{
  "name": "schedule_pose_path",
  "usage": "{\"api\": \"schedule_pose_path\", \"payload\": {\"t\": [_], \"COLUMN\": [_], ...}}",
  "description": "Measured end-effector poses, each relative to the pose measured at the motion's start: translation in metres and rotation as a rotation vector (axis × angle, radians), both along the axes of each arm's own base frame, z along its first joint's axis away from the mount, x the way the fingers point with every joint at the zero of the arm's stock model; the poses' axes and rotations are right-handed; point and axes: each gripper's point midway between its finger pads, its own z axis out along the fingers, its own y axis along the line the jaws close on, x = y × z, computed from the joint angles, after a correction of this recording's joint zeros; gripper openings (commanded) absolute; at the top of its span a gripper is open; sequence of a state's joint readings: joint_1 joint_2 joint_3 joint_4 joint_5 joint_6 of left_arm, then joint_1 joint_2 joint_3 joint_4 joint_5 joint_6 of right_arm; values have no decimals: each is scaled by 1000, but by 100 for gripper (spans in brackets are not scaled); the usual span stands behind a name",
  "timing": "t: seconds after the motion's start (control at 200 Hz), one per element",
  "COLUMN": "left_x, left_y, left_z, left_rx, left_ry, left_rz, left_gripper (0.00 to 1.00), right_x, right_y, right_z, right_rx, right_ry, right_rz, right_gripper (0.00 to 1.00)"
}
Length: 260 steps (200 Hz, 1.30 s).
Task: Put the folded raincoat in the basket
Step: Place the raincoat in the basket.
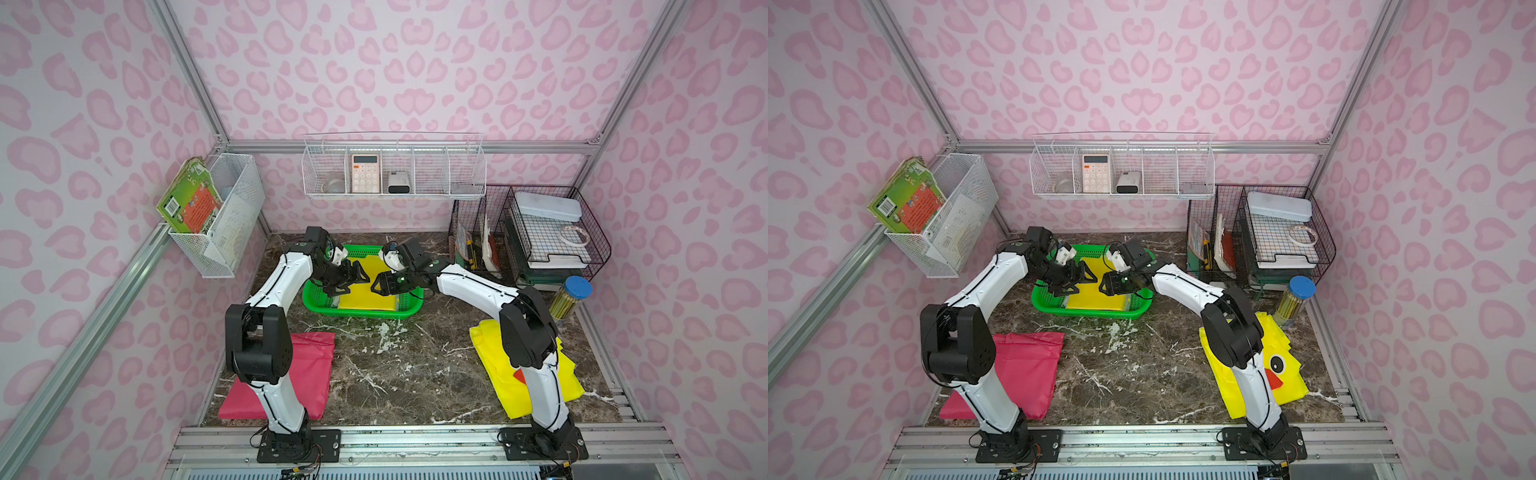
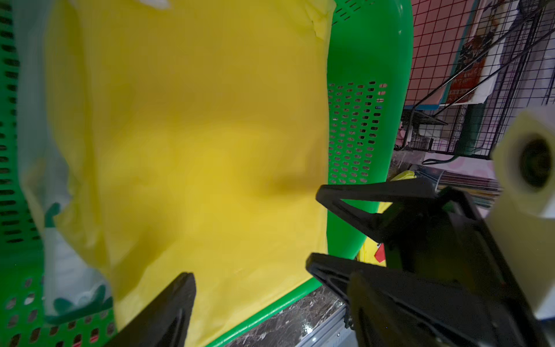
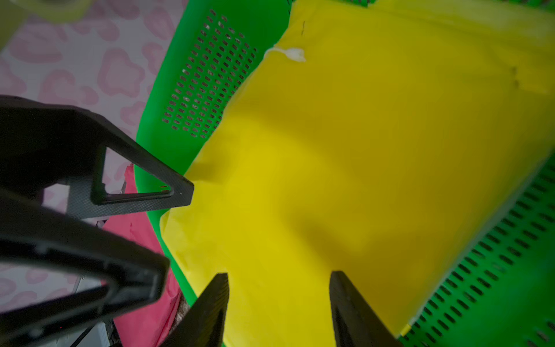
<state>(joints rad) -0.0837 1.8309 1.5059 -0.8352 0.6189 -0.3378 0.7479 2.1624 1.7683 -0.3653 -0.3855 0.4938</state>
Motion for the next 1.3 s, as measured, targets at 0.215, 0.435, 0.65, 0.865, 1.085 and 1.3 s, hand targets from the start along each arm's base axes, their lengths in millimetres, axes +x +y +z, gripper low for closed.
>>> {"api": "schedule_pose_path", "payload": {"t": [0.215, 0.435, 0.65, 0.865, 1.085, 1.3], "left_x": [4, 6, 7, 12, 14, -3], "left_y": [-4, -4, -4, -1, 1, -1], "left_z": [-41, -65, -71, -30, 29, 63], "left_rx": [-12, -10, -14, 9, 11, 10], "left_ry": [95, 147, 147, 42, -101, -181], "left_rz": [0, 12, 11, 12, 5, -4], "left_gripper": [84, 84, 84, 84, 85, 86], "right_x": [6, 8, 8, 10, 9, -1], "right_y": [-6, -8, -8, -7, -8, -20], "right_z": [-46, -48, -41, -4, 34, 66], "right_rx": [-44, -42, -37, 4, 49, 73], "right_ry": [72, 80, 75, 31, -24, -67], "right_rz": [-9, -13, -14, -15, -17, -26], "right_gripper": [56, 56, 56, 56, 56, 56]}}
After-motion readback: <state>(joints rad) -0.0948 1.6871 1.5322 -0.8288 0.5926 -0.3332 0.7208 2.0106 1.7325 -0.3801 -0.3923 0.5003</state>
